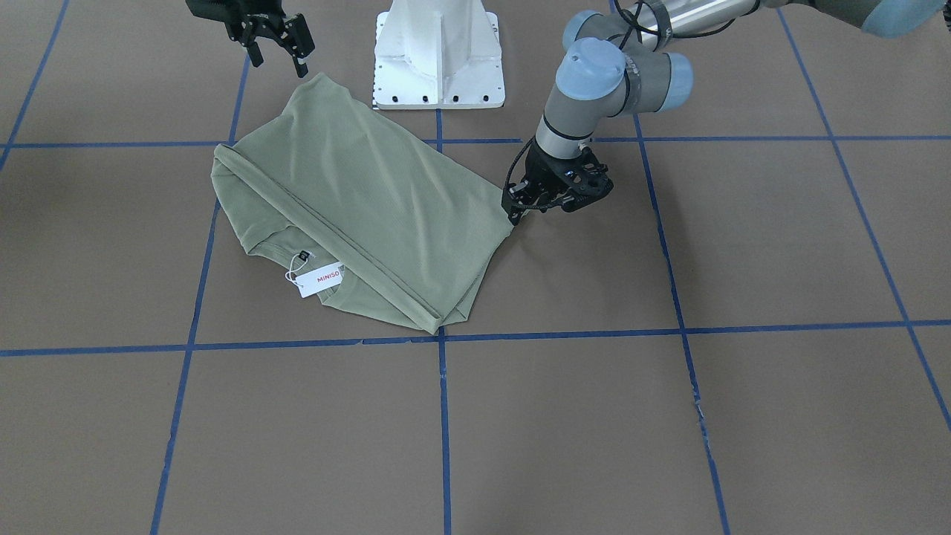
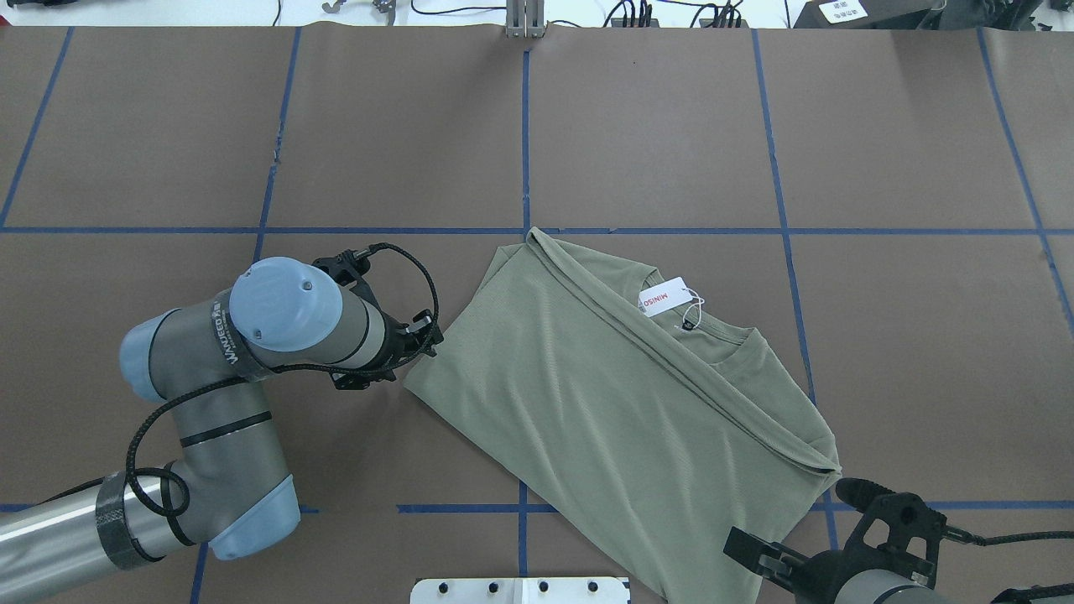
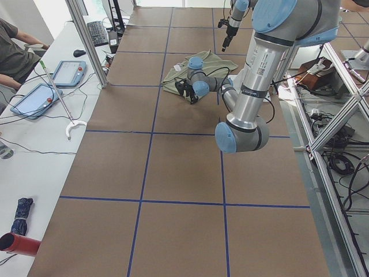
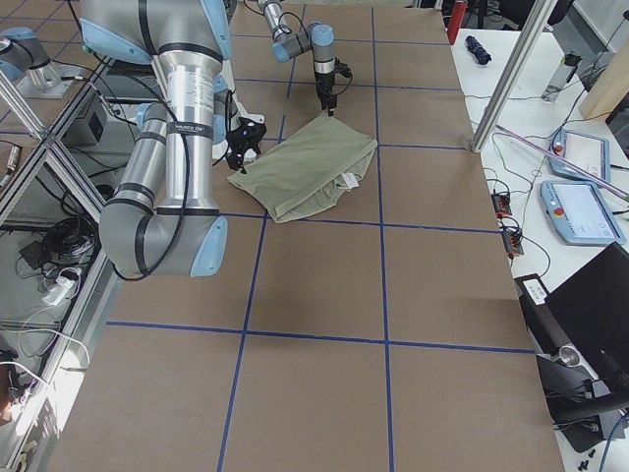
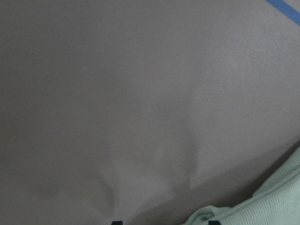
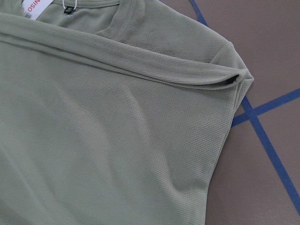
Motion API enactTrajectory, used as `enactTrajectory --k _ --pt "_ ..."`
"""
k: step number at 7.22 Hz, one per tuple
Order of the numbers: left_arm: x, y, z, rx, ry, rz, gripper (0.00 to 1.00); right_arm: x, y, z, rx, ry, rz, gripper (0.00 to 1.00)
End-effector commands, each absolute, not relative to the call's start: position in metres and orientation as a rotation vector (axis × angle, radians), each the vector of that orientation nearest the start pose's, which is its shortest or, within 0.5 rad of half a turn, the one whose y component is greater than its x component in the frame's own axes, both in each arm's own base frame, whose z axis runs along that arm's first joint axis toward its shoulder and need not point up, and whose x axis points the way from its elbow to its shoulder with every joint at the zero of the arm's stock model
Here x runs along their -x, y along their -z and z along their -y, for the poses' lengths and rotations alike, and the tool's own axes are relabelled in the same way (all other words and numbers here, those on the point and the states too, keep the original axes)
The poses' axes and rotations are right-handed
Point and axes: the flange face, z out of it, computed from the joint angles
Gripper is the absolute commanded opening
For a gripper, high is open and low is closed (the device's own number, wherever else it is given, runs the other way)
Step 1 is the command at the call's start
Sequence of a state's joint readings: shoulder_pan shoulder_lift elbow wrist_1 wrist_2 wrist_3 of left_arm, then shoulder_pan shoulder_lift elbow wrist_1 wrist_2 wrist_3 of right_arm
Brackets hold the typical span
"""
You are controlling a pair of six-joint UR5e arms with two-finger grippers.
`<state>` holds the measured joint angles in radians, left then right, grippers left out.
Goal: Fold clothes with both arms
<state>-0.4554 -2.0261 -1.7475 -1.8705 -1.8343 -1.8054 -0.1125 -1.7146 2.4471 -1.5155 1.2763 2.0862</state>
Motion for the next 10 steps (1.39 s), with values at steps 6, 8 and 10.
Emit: enactTrajectory --k 6,8,10 --pt "-0.549 -0.288 0.355 0.107 0.484 -0.950 0.08 0.407 -0.325 0.160 -0.076 -0.587 0.821 1.00" --pt "-0.541 -0.285 0.369 0.004 0.463 -0.953 0.00 0.405 -0.326 0.164 -0.078 -0.600 0.818 1.00" --pt "-0.504 -0.289 0.422 -0.118 0.428 -0.936 0.00 0.407 -0.321 0.168 -0.079 -0.609 0.829 1.00"
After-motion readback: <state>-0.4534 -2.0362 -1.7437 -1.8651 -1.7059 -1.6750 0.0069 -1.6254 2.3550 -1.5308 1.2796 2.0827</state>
